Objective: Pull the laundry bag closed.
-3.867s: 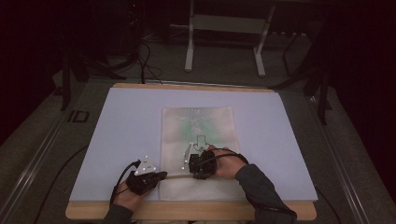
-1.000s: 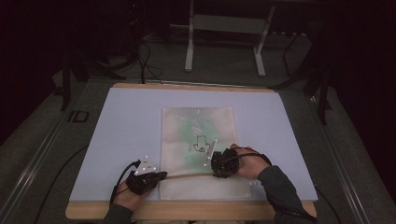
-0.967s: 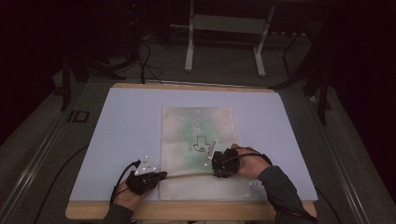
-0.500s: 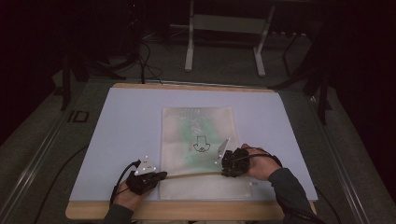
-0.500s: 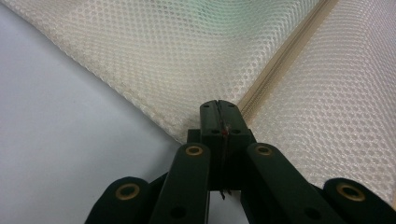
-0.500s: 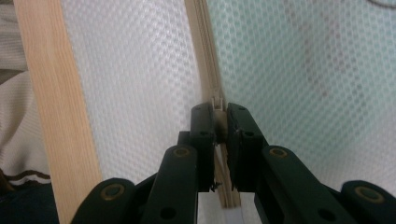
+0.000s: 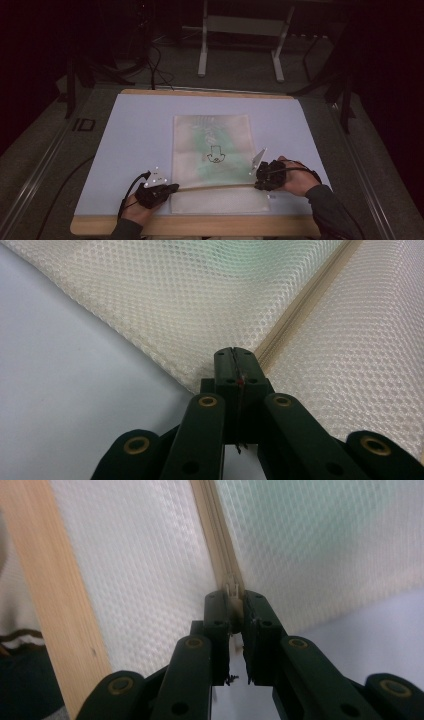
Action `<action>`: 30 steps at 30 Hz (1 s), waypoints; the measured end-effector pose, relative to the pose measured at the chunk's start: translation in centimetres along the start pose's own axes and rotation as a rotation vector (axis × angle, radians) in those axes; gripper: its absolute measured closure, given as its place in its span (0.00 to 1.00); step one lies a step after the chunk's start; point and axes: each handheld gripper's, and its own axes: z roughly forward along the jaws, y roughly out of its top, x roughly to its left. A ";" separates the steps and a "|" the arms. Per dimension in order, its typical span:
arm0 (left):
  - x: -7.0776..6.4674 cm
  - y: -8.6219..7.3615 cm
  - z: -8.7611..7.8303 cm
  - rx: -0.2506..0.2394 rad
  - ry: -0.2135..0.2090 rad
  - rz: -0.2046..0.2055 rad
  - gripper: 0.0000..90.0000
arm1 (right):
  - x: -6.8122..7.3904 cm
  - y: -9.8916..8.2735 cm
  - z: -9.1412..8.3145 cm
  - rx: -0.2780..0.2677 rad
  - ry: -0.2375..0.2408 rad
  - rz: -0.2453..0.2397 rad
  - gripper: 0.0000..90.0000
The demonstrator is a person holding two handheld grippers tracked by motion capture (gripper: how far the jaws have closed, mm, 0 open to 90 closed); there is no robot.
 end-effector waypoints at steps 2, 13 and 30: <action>0.0 0.0 0.0 -0.001 0.000 -0.001 1.00 | -0.1 -0.5 0.1 0.015 -0.007 0.008 0.91; 0.0 0.0 0.0 -0.002 0.000 -0.005 0.99 | -0.1 -1.2 0.1 -0.005 0.003 0.027 0.89; 0.3 0.0 0.0 -0.008 -0.023 -0.032 0.99 | 0.0 -1.9 -1.5 -0.071 -0.006 0.054 0.69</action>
